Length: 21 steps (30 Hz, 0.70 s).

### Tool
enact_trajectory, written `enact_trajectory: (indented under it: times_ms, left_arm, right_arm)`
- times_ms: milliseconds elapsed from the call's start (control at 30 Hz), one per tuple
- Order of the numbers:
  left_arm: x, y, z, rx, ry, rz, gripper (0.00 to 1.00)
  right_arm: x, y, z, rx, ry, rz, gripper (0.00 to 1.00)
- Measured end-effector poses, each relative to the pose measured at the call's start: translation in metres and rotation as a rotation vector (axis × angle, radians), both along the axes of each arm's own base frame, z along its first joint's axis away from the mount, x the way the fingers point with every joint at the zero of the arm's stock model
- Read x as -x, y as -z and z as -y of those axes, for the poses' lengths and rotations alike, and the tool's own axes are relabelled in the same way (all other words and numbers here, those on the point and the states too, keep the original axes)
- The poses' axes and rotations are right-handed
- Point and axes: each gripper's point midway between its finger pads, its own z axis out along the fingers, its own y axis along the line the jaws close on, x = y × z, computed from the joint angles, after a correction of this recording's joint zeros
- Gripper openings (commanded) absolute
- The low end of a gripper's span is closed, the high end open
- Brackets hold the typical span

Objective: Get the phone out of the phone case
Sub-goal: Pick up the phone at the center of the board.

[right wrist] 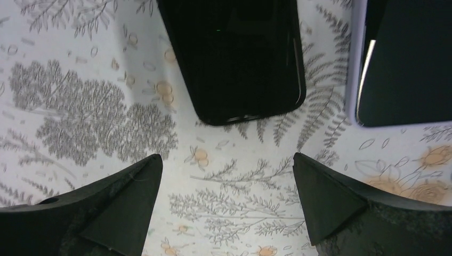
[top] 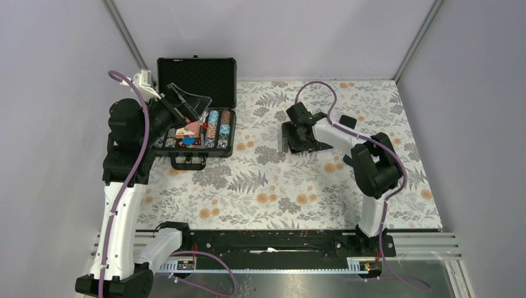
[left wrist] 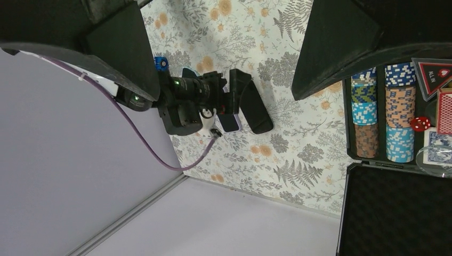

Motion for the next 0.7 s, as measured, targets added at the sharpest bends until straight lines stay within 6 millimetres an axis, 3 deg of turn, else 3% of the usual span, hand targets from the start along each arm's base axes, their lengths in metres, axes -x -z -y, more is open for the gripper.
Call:
enact_trajectory:
  times_ms: [100, 333, 600, 700]
  left_arm:
    - [-0.001, -0.001, -0.001, -0.003, -0.007, 0.002, 0.99]
    - [-0.004, 0.0, -0.006, -0.008, -0.038, -0.005, 0.99]
    - [-0.006, 0.002, -0.008, -0.011, -0.055, -0.01, 0.99]
    - [-0.008, 0.003, -0.008, -0.011, -0.056, -0.017, 0.99]
  right_arm:
    - [-0.012, 0.003, 0.0, 0.049, 0.012, -0.021, 1.0]
    - [-0.003, 0.019, 0.011, 0.104, -0.003, -0.132, 1.0]
    - [-0.04, 0.017, 0.028, 0.004, 0.027, -0.184, 1.0]
    - [-0.046, 0.021, 0.025, -0.002, -0.005, -0.199, 1.0]
